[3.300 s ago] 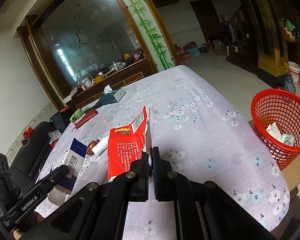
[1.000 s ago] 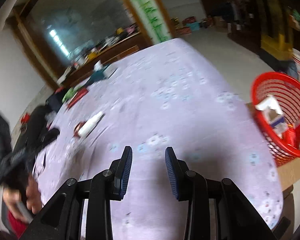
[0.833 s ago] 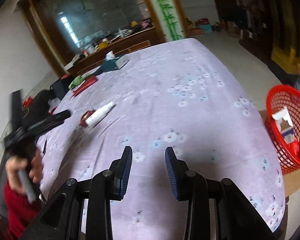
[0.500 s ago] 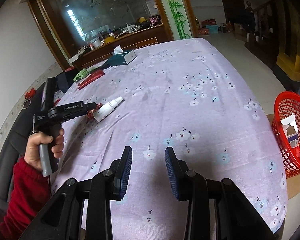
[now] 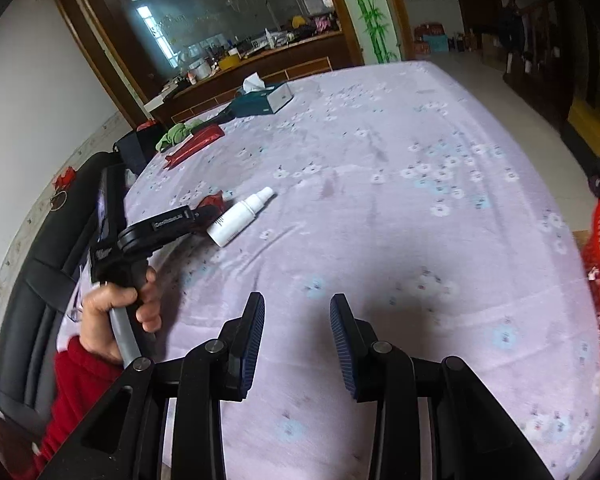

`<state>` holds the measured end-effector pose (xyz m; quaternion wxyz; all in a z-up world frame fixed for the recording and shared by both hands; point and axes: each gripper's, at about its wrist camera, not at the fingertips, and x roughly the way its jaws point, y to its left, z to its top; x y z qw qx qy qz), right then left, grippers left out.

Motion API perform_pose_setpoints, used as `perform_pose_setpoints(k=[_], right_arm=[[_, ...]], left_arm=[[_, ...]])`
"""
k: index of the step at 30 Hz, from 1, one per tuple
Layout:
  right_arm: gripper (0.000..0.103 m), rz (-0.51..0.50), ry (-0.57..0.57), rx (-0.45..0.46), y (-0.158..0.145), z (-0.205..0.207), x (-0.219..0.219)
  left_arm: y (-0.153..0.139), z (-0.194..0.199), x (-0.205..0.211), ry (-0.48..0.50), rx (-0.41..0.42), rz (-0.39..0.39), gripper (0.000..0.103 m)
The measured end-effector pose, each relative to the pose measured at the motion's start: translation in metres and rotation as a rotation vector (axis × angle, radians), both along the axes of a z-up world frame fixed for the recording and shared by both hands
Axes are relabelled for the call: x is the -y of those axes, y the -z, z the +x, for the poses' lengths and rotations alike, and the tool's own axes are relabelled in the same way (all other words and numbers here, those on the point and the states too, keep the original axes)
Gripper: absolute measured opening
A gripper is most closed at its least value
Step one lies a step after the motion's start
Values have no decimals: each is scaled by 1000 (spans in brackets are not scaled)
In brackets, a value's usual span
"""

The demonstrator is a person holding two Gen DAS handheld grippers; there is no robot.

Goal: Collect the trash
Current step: 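Grasp the red candy wrapper with the left tool while the right tool approaches the white spray bottle, then close the right tool on the white spray bottle and lift it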

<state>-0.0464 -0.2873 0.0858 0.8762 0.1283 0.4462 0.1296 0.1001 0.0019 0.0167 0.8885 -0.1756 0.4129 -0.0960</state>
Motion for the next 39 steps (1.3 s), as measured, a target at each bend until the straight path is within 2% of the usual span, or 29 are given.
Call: perform_pose_setpoints(k=[2,7,13,17,19,26,33,39], right_arm=[[37,3,-5,-22,3,12,-10],[37,39,-14,-94,11,59,-53],[37,71,42,-167,34,122,-92],[37,72,81,-218,50,149,-106],[37,69,92,-238,56,157,-110],[37,29,52,-276,75,169,-130],[33,-28,13,-178,68,150,-120],[32,-56,43,-60,43,102,-78]], left_arm=[[-5,-4,-8,-31,32,-9,40],[-13,-12,-17,-101,74,29,40],[-20,-18,-14,-134,111,112,40],[-21,-19,-19,-165,115,126,40],[-21,-19,-25,-183,111,106,40],[-20,-18,-30,-205,101,96,40],[-20,-17,-26,-179,105,94,40],[-25,-22,-9,-110,145,114,40]])
